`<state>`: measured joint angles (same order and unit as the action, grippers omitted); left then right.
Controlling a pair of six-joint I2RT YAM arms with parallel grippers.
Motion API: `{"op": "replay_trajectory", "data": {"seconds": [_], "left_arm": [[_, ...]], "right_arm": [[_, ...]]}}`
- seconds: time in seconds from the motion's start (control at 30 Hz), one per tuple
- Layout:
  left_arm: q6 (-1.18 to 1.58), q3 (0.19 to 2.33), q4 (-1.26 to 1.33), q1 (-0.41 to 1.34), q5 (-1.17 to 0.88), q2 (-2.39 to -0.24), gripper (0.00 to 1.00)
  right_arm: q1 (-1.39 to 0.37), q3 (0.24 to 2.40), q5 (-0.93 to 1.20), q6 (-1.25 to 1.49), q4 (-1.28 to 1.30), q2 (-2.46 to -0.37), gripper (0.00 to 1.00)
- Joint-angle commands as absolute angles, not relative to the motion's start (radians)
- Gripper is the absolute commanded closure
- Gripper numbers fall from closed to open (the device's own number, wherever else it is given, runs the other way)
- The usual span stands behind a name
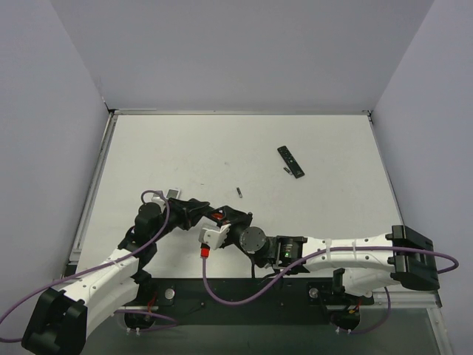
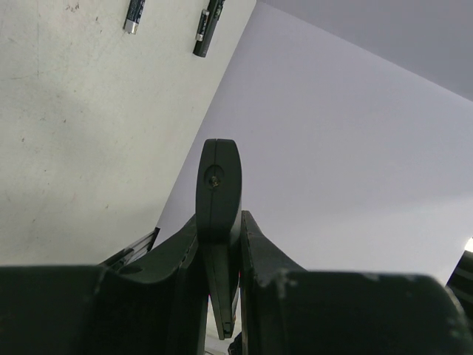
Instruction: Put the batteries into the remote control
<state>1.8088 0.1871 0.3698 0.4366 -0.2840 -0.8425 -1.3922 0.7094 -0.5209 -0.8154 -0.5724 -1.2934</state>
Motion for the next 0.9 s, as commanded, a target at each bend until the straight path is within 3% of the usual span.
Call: {"op": "replay_trajectory", "data": {"seconds": [0.0,0.87], "left_arm": [[1.853,0.202,0.482,0.436,-0.262,-0.821,1.0],[1.882,0.164,0.499,0.428,-0.249,-0.77,1.0]], "right_arm": [[-1.427,0.71,-0.477,-0.831,-0.508,-1.278,1.0],[-1.468,0.657,-0.522,-0.888,-0.558,-1.305,0.97]]}}
